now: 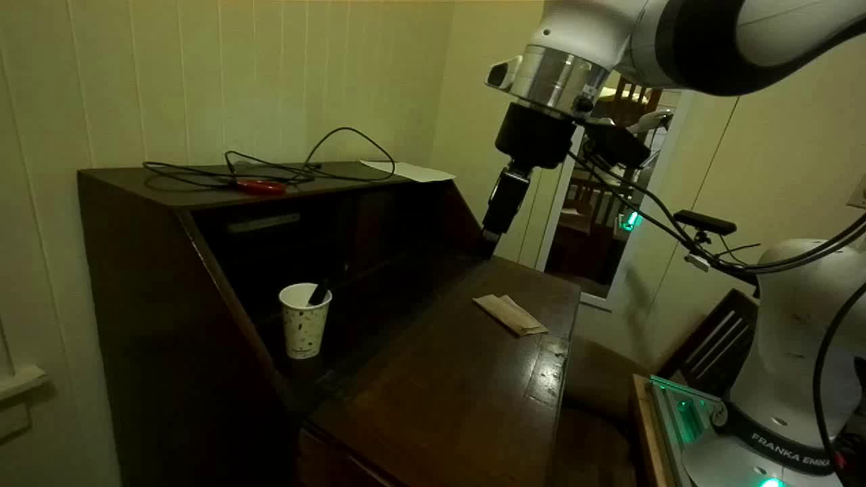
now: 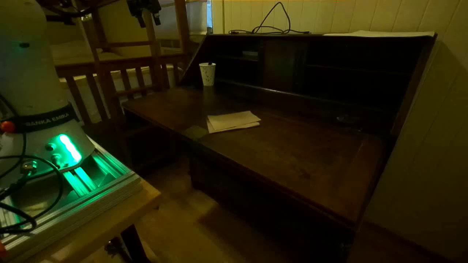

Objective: Put the coffee cup on top of the cabinet.

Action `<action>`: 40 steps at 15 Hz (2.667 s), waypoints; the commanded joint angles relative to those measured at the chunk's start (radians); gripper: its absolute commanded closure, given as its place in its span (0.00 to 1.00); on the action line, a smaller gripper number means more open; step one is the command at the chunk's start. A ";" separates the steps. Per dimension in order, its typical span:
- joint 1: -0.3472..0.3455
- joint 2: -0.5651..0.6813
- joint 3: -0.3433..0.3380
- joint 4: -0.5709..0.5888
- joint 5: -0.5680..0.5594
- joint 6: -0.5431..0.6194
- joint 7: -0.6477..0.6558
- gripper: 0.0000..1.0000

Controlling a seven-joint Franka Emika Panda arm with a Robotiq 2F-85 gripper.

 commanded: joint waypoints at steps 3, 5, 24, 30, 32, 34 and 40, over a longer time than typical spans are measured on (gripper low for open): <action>0.014 0.002 -0.012 0.002 -0.007 -0.003 0.005 0.00; 0.014 0.002 -0.012 0.002 -0.007 -0.003 0.005 0.00; -0.060 0.117 0.113 0.061 -0.051 0.068 0.525 0.00; -0.110 0.254 0.101 0.119 -0.213 0.133 0.902 0.00; -0.126 0.317 0.074 0.159 -0.283 0.126 1.017 0.00; -0.123 0.382 0.041 0.209 -0.332 0.113 1.132 0.00; -0.048 0.470 -0.063 0.265 -0.331 0.098 1.282 0.00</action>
